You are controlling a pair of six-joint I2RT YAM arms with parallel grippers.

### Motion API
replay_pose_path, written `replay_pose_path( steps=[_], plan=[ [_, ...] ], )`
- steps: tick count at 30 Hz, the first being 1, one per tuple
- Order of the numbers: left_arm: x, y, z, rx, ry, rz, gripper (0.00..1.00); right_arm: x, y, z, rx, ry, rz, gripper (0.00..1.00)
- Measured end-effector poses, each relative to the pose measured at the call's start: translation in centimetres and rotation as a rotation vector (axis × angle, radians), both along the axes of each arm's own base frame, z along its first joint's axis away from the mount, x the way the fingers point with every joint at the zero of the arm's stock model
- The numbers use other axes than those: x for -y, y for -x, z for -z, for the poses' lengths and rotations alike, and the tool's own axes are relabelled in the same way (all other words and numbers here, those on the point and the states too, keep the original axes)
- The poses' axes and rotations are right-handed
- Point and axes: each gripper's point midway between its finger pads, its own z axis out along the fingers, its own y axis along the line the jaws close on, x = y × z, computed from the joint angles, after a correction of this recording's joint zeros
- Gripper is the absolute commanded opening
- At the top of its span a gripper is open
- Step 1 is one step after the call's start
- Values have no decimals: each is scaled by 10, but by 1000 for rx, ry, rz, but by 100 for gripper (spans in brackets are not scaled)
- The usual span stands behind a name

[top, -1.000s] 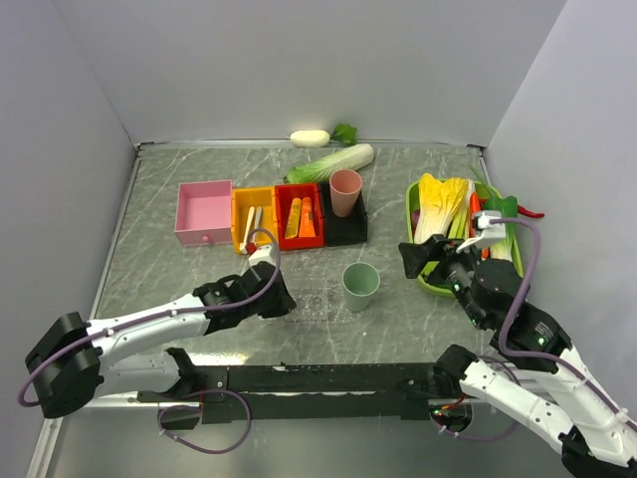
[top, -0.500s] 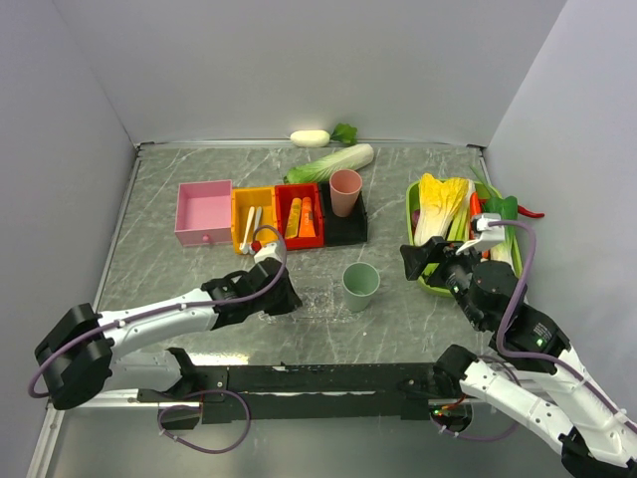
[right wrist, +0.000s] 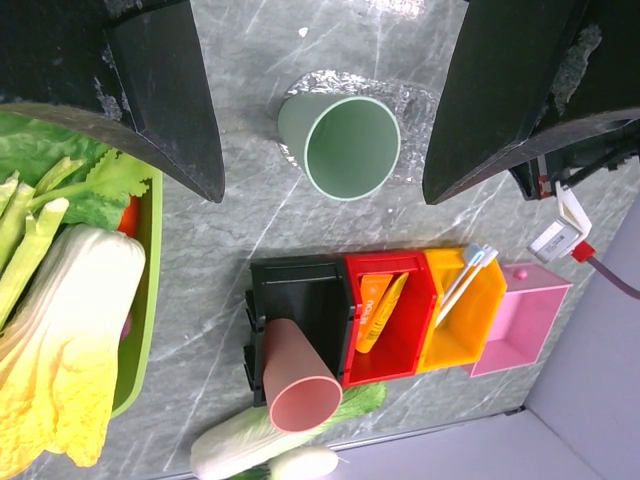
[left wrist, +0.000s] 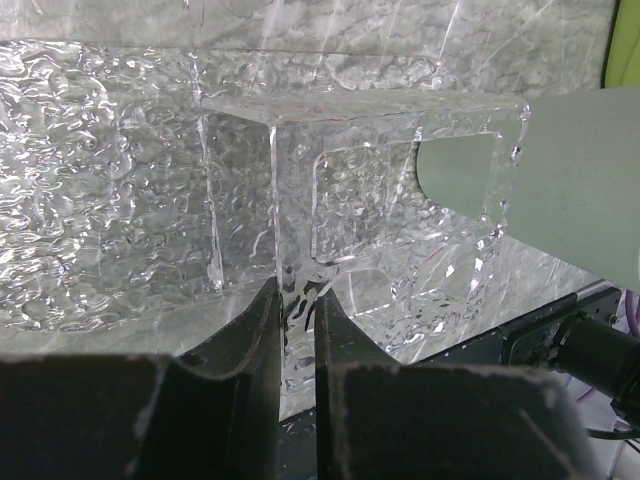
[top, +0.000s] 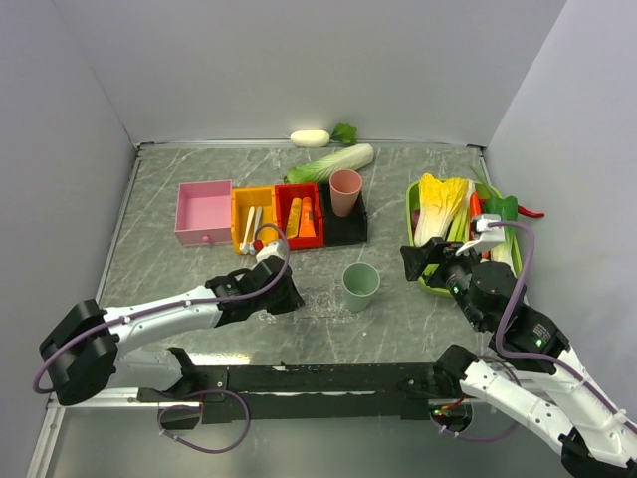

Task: Prepare toiletry sets of a toothbrush and toothpaste on the tray

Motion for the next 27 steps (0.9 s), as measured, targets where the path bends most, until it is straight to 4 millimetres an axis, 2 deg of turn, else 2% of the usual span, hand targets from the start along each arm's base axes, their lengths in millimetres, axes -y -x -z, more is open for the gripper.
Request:
replay_pose_path(
  steps=[20, 26, 27],
  plan=[
    [-3, 2, 1, -17, -24, -1, 1, 0, -1, 5, -9, 9, 1, 89],
    [-3, 2, 0, -17, -27, 1, 9, 0, -1, 5, -9, 9, 1, 92],
    [-3, 2, 0, -18, -28, 1, 12, 0, -1, 5, -9, 8, 1, 92]
  ],
)
